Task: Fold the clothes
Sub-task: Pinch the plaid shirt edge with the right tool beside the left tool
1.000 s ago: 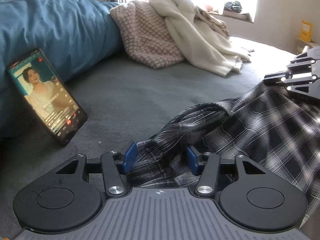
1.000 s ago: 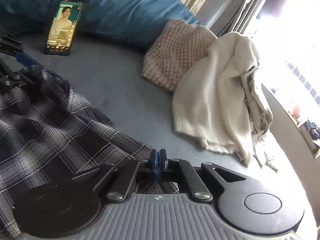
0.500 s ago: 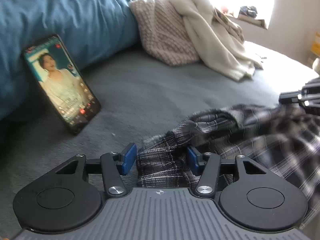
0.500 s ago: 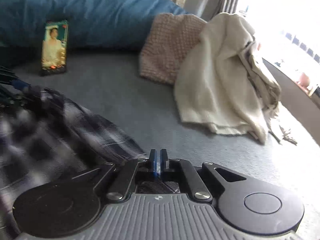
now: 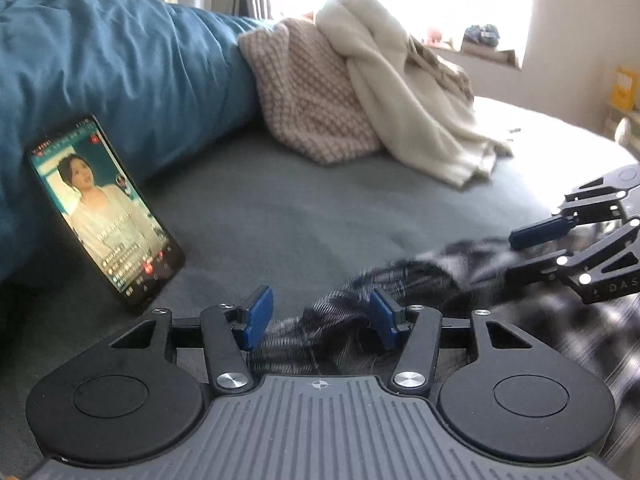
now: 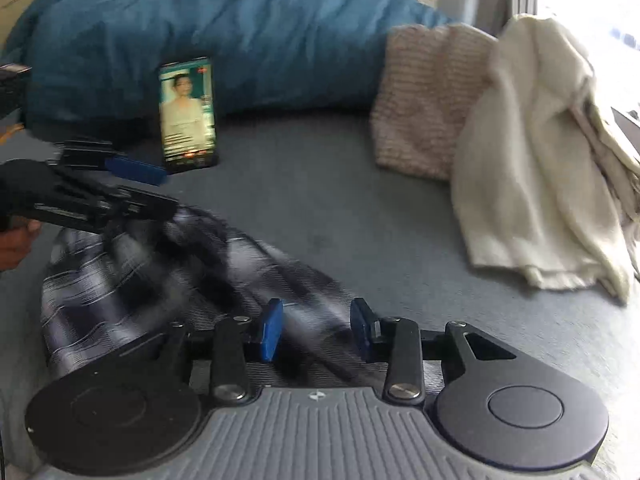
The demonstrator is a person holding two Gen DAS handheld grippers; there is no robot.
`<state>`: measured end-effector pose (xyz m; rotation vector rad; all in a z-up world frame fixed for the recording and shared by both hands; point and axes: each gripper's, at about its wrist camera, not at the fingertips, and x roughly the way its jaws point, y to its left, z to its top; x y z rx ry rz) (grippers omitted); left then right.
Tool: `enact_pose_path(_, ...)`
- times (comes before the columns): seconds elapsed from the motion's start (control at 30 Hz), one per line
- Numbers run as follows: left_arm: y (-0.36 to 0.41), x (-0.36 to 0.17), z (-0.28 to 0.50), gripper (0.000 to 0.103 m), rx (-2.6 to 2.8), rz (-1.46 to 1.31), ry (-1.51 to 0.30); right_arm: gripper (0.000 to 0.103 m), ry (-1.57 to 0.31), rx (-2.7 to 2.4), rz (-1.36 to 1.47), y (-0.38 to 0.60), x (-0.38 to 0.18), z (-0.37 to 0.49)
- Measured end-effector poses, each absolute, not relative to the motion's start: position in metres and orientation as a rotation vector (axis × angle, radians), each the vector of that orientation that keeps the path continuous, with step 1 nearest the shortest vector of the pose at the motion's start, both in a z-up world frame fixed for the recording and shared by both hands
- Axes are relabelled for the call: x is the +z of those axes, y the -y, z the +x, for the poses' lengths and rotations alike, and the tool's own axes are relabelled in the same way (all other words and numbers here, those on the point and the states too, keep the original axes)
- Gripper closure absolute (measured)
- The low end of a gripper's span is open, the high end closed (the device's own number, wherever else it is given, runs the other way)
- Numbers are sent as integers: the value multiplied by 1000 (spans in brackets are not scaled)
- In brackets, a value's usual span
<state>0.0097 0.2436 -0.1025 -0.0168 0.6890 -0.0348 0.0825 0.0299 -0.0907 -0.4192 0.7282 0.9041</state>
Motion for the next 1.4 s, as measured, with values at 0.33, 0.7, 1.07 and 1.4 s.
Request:
enact_pose_path(0.33, -247, -116, 9, 49, -30, -24, -713, 64, -775, 960, -417, -29, -95, 78)
enact_pose_path(0.7, -247, -122, 7, 49, -29, -21, -713, 65, -778, 987, -366, -48, -104, 101)
enact_pose_path(1.07, -248, -127, 3, 48, -31, -23, -698, 96, -702, 963, -538, -63, -106, 80)
enact_pose_path(1.4, -252, -128, -1, 48, -32, -51, -690, 99, -592, 885, -598, -72, -102, 70)
